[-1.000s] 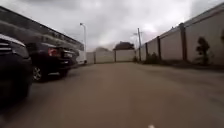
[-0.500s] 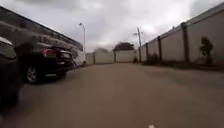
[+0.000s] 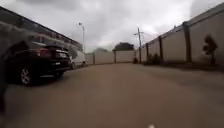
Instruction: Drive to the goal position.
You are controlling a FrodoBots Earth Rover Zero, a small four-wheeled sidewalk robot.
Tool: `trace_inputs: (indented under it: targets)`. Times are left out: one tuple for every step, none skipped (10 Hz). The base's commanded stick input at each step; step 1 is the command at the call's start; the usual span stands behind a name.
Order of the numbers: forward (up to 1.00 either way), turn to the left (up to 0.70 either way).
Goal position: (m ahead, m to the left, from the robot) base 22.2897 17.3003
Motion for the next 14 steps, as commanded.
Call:
trace_inputs:
  targets:
    - [0.5,0.0]
    - [0.5,0.0]
    - [0.5,0.0]
    - [0.5,0.0]
    - [0.5,0.0]
    - [0.5,0.0]
    - [0.5,0.0]
    - [0.5,0.0]
    - [0.5,0.0]
    - [0.5,0.0]
    - [0.5,0.0]
    - [0.5,0.0]
    - [0.5,0.0]
    - [0.5,0.0]
